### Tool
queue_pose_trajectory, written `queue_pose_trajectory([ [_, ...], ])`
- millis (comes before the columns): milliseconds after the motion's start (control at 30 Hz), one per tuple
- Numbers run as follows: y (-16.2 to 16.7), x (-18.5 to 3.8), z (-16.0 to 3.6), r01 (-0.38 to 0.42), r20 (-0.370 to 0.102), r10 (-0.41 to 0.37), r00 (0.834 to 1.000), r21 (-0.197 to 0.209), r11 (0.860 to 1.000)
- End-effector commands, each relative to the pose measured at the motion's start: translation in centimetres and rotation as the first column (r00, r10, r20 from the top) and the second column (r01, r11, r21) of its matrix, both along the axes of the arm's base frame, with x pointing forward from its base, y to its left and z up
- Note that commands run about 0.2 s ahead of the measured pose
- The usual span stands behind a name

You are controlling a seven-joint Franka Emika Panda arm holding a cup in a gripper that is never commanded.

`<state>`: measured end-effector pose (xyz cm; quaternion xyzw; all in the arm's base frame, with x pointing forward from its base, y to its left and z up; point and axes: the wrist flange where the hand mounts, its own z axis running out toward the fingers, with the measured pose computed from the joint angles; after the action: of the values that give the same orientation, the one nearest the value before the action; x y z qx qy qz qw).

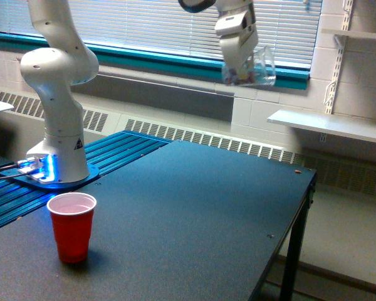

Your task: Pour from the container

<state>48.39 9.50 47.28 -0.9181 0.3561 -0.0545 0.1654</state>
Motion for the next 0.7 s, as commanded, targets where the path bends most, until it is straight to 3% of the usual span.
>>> queue_pose_trajectory([
  [33,-3.8,-0.7,-2.5,0.097,-0.099,-0.093,0.991,0.045,0.994],
  [133,-5.9,-1.0,0.0,0.131,-0.081,-0.123,0.989,0.099,0.986],
  [333,-8.6,-1.9,0.7,0.185,-0.112,-0.170,0.979,0.138,0.973],
  [500,-9.9,-3.3,2.4,0.208,-0.119,-0.187,0.975,0.187,0.960],
  [600,-10.8,-5.0,5.1,0.199,-0.109,-0.176,0.978,0.263,0.944],
  [700,-12.5,-6.3,7.3,0.192,-0.084,-0.174,0.981,0.358,0.914],
])
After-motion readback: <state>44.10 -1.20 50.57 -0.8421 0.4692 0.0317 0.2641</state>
